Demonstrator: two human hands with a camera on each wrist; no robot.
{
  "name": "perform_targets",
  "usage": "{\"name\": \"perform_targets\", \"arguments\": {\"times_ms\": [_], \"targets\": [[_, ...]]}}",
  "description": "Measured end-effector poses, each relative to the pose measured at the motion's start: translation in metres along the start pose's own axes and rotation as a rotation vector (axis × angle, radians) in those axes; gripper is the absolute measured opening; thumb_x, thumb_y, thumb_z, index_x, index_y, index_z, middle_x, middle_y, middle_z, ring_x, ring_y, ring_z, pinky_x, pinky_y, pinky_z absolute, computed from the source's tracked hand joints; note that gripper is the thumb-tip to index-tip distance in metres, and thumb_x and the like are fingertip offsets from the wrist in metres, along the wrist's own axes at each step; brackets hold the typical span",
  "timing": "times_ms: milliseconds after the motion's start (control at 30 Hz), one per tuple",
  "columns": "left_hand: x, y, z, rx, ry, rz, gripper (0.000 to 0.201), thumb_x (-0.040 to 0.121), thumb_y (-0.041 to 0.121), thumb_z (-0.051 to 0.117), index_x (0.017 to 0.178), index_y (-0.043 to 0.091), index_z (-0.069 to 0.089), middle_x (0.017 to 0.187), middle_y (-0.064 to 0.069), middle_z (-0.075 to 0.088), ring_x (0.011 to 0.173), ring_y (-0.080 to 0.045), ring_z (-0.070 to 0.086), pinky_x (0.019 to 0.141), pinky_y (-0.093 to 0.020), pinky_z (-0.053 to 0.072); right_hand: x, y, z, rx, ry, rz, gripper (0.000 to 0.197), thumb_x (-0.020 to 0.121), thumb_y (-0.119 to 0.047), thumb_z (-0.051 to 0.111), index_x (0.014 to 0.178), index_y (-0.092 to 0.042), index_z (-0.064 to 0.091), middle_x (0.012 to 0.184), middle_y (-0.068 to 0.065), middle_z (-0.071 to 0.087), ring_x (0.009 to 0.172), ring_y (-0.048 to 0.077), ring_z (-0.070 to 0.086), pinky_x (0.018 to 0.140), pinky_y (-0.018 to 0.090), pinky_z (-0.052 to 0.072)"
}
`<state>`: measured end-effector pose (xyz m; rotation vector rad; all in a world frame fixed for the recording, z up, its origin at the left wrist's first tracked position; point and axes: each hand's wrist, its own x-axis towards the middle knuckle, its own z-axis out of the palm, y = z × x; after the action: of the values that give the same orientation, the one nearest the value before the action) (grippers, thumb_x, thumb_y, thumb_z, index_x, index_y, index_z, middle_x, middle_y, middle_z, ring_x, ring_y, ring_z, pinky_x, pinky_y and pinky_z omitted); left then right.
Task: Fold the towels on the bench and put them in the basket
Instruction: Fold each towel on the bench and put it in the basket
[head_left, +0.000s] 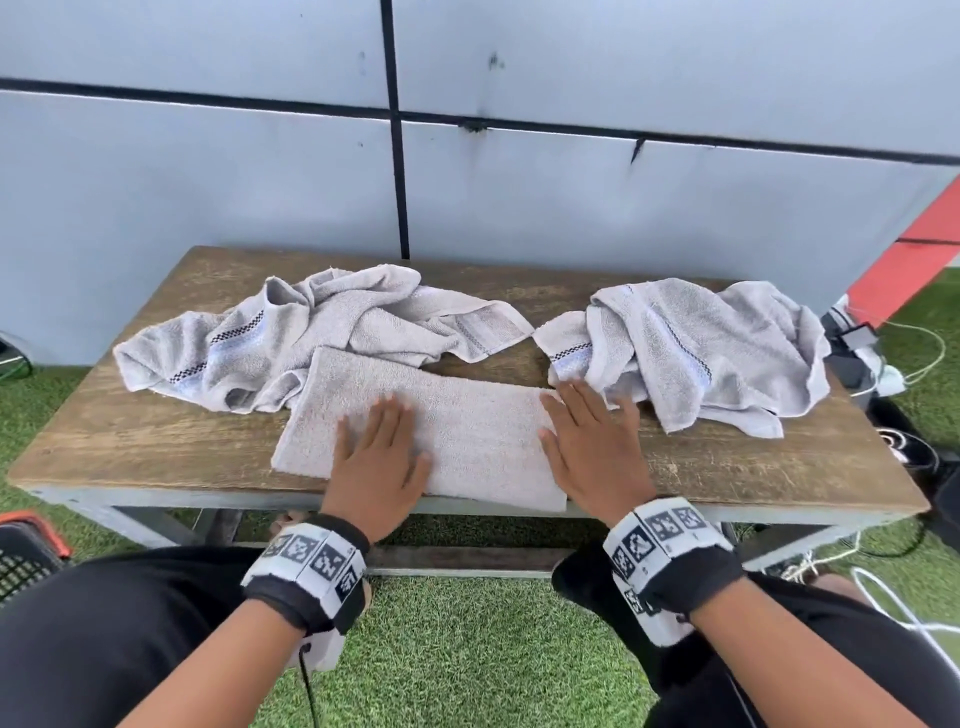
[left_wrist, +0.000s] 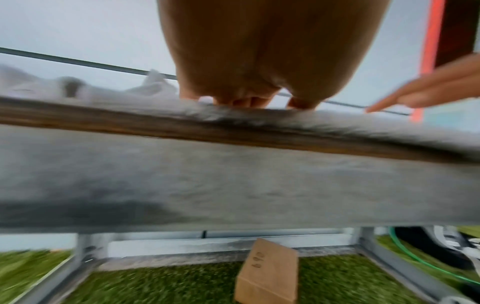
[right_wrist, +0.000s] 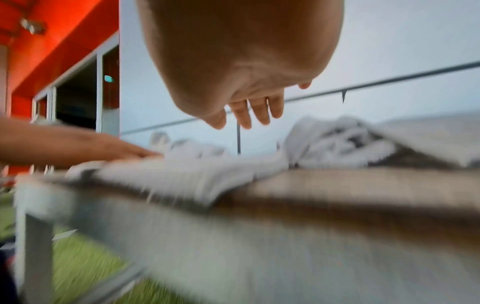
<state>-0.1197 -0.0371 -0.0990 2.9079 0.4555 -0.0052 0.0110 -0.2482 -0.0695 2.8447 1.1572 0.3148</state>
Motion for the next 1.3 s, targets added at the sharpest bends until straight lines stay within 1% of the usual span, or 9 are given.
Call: {"name": "perform_targets", "arguments": {"times_ms": [133,267,433,567,667,800,1033,1200,1300], "targets": [[-0.009,0.063,0.005,0.031,-0.059,0.293,0.064,0.092,0.049,0.008,0.150,0.023,0.008,0.157,0.004,0.000,0.142,-0.011,-0.010,0.114,-0.048,-0.014,0.031,0.020,-0.033,-0.015,-0.111,-0.042,0.032,0.096,-0.035,0.035,0.115,-0.025,0.060,0.113,-0.007,0.061,0.117,0.020,0.042,0.092,0.043,0.016],[-0.006,0.094,0.022,-0.050,0.008,0.342,0.056,0.094,0.049,0.029,0.144,0.022,0.032,0.154,0.005,0.026,0.143,-0.012,0.017,0.118,-0.044,-0.002,0.055,0.032,-0.028,-0.055,-0.267,-0.049,0.029,0.095,-0.031,0.037,0.096,-0.023,0.066,0.096,-0.003,0.067,0.104,0.022,0.050,0.093,0.045,0.024],[0.000,0.098,0.033,-0.017,0.129,0.347,0.054,0.074,0.056,0.055,0.115,0.022,0.062,0.123,0.005,0.062,0.118,-0.015,0.056,0.105,-0.044,0.037,0.054,0.043,-0.007,0.096,-0.237,0.003,0.026,0.093,-0.033,0.043,0.107,-0.027,0.065,0.110,-0.006,0.066,0.110,0.020,0.052,0.099,0.048,0.021],[-0.006,0.094,0.036,0.023,0.231,0.377,0.056,0.051,0.049,0.081,0.097,0.023,0.064,0.106,0.006,0.067,0.104,-0.017,0.062,0.095,-0.041,0.044,0.053,0.045,0.001,0.150,-0.214,0.009,0.028,0.093,-0.037,0.045,0.116,-0.027,0.058,0.115,-0.005,0.065,0.114,0.018,0.051,0.099,0.045,0.019],[-0.012,0.092,0.039,0.034,0.253,0.369,0.056,0.051,0.049,0.081,0.096,0.023,0.062,0.105,0.006,0.066,0.103,-0.018,0.062,0.096,-0.040,0.041,0.052,0.046,0.005,0.170,-0.269,-0.013,0.028,0.092,-0.039,0.046,0.114,-0.028,0.061,0.116,-0.007,0.064,0.117,0.017,0.050,0.099,0.045,0.018],[-0.014,0.092,0.044,-0.002,0.316,0.383,0.041,0.066,0.048,0.067,0.098,0.022,0.065,0.108,0.005,0.066,0.107,-0.018,0.060,0.099,-0.039,0.030,0.052,0.043,0.009,0.168,-0.287,-0.006,0.029,0.091,-0.039,0.048,0.115,-0.029,0.061,0.122,-0.007,0.061,0.120,0.016,0.047,0.099,0.045,0.018],[-0.020,0.098,0.044,-0.088,0.373,0.423,0.023,0.080,0.044,0.056,0.089,0.026,0.067,0.099,0.010,0.067,0.101,-0.015,0.061,0.096,-0.037,0.035,0.047,0.038,0.009,0.153,-0.286,-0.002,0.031,0.095,-0.033,0.042,0.118,-0.025,0.060,0.118,0.000,0.059,0.118,0.021,0.048,0.099,0.044,0.019],[-0.024,0.103,0.042,-0.124,0.421,0.435,0.015,0.080,0.038,0.059,0.085,0.027,0.068,0.091,0.010,0.067,0.091,-0.014,0.062,0.094,-0.036,0.035,0.048,0.036,0.004,0.182,-0.276,0.013,0.023,0.090,-0.037,0.051,0.104,-0.023,0.062,0.109,-0.003,0.060,0.111,0.019,0.051,0.100,0.045,0.024],[-0.029,0.104,0.036,-0.163,0.474,0.435,0.012,0.080,0.036,0.060,0.084,0.026,0.067,0.086,0.009,0.065,0.084,-0.014,0.060,0.088,-0.035,0.036,0.048,0.042,-0.005,0.352,-0.287,0.052,0.015,0.084,-0.034,0.057,0.094,-0.023,0.061,0.096,-0.008,0.059,0.098,0.014,0.055,0.099,0.042,0.031]]}}
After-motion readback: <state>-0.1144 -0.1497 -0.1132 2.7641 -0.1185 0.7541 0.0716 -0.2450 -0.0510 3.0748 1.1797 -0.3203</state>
